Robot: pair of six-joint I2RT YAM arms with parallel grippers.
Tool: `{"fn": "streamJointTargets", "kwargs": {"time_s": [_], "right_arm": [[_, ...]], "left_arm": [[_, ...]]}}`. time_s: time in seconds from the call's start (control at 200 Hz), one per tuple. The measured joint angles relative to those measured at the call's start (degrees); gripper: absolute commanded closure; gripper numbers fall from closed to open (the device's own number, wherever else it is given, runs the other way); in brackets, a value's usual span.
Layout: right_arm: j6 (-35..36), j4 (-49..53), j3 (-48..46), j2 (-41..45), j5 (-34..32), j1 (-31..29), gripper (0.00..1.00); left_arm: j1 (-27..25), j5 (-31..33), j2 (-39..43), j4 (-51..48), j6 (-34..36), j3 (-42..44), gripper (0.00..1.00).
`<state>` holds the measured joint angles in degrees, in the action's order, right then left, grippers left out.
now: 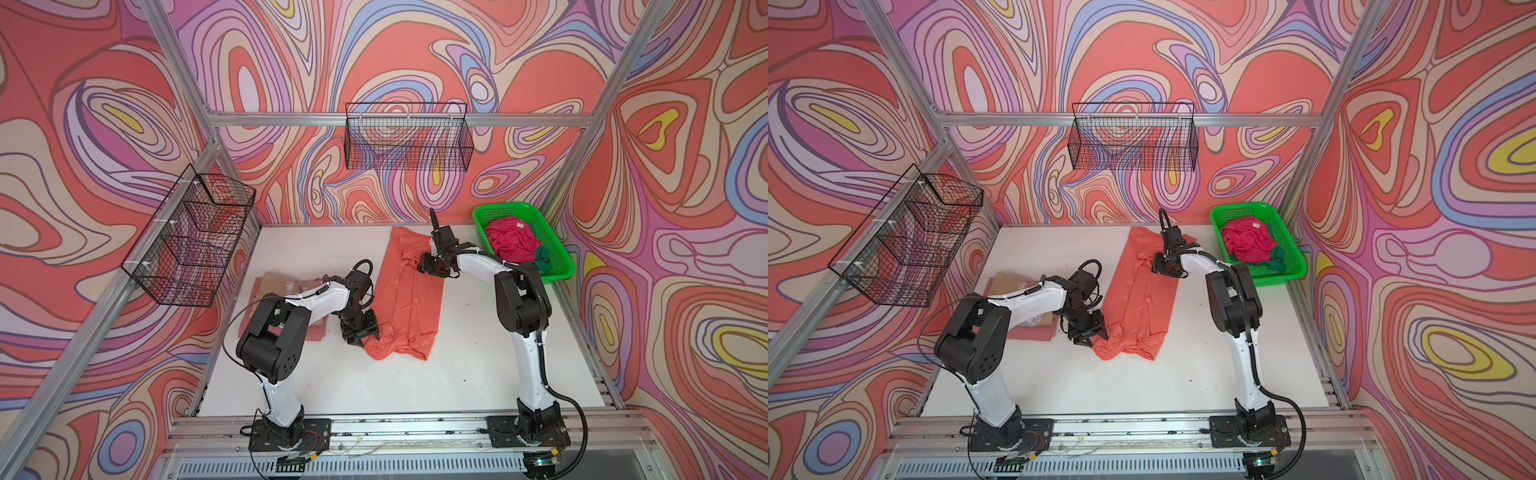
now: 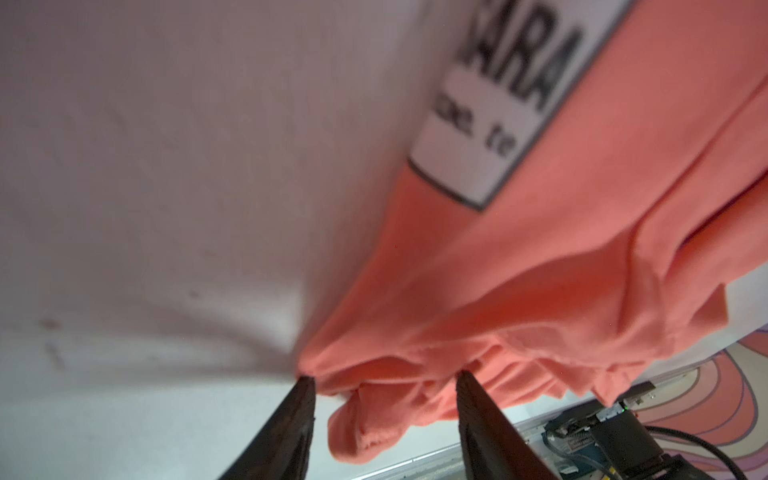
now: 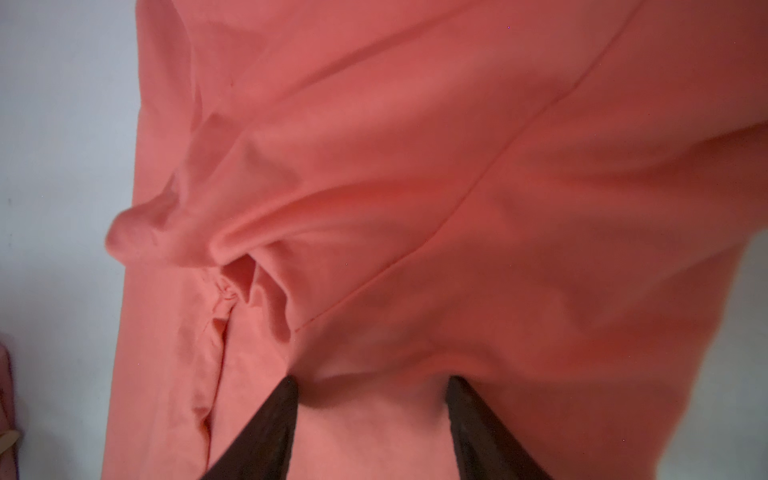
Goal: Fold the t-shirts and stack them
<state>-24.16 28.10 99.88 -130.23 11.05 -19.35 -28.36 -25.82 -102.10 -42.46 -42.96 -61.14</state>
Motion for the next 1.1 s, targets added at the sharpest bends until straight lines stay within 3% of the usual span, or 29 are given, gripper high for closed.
{"fn": "streamJointTargets", "kwargs": {"time_s": [0.336, 0.546, 0.681, 0.801, 0.992, 1.102], "right_arm": [[3.7, 3.8, -2.4, 3.0, 4.8, -0.1, 0.3], [2.5, 4.3, -14.4, 16.2, 5.3, -1.7, 0.29], [0.7, 3.1, -25.9, 26.5, 5.4, -4.8, 0.3], [-1.7, 2.2, -33.8, 31.7, 5.4, -8.7, 0.33], [-5.9, 0.7, -42.1, 35.1, 5.0, -12.7, 0.35], [-8.2, 0.5, -44.4, 35.8, 4.6, -14.1, 0.35]], "left_arm": [[-7.9, -6.6, 6.6, 9.6, -9.5, 9.9, 0.41], [-9.1, -4.9, 14.4, 8.8, -11.2, 13.6, 0.19], [-9.1, -2.4, 20.3, 6.9, -10.1, 13.8, 0.13], [-8.1, -0.1, 21.4, 4.7, -7.4, 13.8, 0.12], [-1.2, 0.2, 19.6, 4.1, -3.4, 13.8, 0.13], [0.3, 0.1, 18.5, 4.1, -1.8, 13.8, 0.14]]}}
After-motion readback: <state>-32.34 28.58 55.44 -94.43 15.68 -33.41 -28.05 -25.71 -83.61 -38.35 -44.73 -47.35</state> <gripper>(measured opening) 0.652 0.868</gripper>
